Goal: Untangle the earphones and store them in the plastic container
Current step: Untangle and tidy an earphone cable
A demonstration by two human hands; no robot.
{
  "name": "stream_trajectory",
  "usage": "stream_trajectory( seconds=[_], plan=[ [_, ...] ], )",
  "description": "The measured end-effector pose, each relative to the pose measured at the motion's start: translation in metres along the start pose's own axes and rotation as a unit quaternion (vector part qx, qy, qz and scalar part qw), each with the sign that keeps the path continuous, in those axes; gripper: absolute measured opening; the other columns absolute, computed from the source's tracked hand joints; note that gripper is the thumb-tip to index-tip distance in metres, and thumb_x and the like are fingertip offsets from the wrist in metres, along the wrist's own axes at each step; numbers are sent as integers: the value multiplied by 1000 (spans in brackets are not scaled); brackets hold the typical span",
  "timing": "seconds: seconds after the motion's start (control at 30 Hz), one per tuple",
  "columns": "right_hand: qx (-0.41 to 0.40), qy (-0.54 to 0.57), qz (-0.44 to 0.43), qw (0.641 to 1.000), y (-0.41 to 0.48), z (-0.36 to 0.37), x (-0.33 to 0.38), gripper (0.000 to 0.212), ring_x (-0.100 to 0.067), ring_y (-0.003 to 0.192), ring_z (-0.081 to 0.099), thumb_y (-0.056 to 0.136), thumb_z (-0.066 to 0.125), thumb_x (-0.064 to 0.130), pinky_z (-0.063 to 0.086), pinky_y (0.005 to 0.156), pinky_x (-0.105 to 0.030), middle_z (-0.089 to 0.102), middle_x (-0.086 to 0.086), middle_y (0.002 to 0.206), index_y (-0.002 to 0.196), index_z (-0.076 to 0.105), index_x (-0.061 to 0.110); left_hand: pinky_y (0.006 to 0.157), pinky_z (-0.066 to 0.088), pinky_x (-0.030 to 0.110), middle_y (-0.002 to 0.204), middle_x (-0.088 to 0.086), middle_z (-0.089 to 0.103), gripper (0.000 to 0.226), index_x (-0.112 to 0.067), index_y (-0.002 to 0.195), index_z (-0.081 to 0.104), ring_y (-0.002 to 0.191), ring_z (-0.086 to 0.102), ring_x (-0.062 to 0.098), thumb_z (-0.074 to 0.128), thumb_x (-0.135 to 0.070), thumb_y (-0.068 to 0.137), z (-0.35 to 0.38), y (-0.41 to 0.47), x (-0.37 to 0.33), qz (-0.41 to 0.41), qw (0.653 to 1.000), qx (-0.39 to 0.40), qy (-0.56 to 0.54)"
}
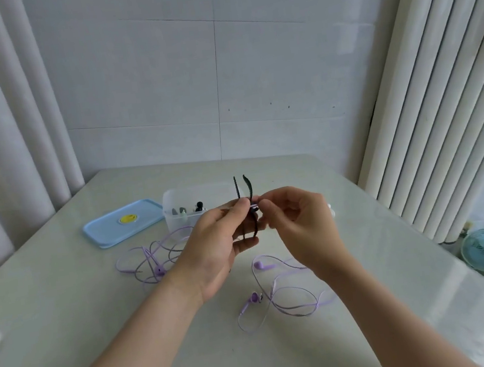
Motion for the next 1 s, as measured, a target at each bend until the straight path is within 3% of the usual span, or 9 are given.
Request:
stream_trajectory(
  seconds=[0.13, 0.27, 0.37, 0.43, 0.53, 0.67, 0.77, 0.9, 1.0],
  plan=[
    [-35, 30, 50, 998, 0, -7, -4, 14, -15, 55, 65, 93, 81, 25, 53, 59, -28, 73, 2, 65, 88, 78, 12, 80, 54, 29, 108, 9, 73, 28, -7, 126, 74, 99, 66, 20, 58, -20, 107, -7, 1, -3, 17, 1000, -4, -3],
    [2, 57, 108, 993, -1, -2, -11, 17, -11, 57, 50, 101, 71, 24, 43, 61, -31, 66, 6, 62, 90, 80, 15, 89, 60, 31, 108, 17, 77, 30, 3, 125, 70, 102, 74, 26, 50, -13, 110, 1, -4, -12, 46, 997, 58, 37],
    [19, 33, 111, 993, 0, 0, -9, 20, -2, 57, 54, 104, 65, 20, 45, 61, -19, 72, 6, 70, 93, 80, 17, 96, 61, 36, 113, 22, 77, 27, 2, 123, 70, 109, 76, 32, 50, -11, 110, 0, -6, -16, 56, 994, 64, 63],
    [54, -29, 88, 994, -1, 4, -8, 27, -2, 58, 53, 105, 59, 11, 44, 60, -16, 72, 6, 69, 91, 80, 19, 91, 63, 36, 108, 20, 79, 24, 0, 118, 73, 104, 77, 31, 54, -12, 109, -4, -6, -19, 66, 994, 35, 86],
    [118, -112, 81, 983, -3, 10, -12, 29, -13, 55, 42, 102, 59, 13, 38, 57, -28, 62, -8, 63, 80, 77, 17, 78, 61, 31, 95, 7, 82, 21, -10, 110, 78, 92, 80, 21, 61, -21, 107, -12, -7, -24, 90, 977, -39, 187],
    [180, -88, 130, 971, -10, 15, -11, 27, -9, 50, 48, 101, 57, 13, 39, 52, -19, 62, 3, 58, 88, 81, 18, 74, 64, 33, 86, 2, 82, 14, -16, 97, 80, 82, 80, 17, 69, -24, 102, -23, -10, -32, 130, 967, -140, 170],
    [248, -84, 133, 956, -21, 30, -3, 27, -14, 51, 46, 98, 57, 10, 40, 51, -24, 57, 2, 56, 88, 82, 17, 72, 64, 36, 79, -1, 81, 14, -18, 90, 80, 75, 79, 12, 73, -25, 99, -30, -9, -34, 165, 952, -189, 177],
    [175, -20, 80, 981, -16, 23, 11, 28, -22, 57, 30, 94, 57, 10, 28, 53, -28, 34, -5, 55, 77, 79, 16, 71, 59, 32, 72, -9, 77, 15, -24, 90, 82, 72, 73, 9, 72, -31, 98, -39, -5, -34, 222, 892, -212, 332],
    [145, -20, 40, 988, -13, 14, 20, 27, -21, 56, 28, 94, 60, 18, 24, 52, -29, 33, -4, 54, 71, 75, 18, 72, 59, 34, 74, -10, 76, 13, -27, 90, 81, 73, 71, 10, 72, -32, 98, -30, -3, -23, 209, 894, -144, 369]
  ],
)
Point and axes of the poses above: each hand's wrist, its own y-axis towards the middle knuckle, its own z-axis out of the palm, x = y × z, the point moved 5 cm from there along y, towards the middle knuckle
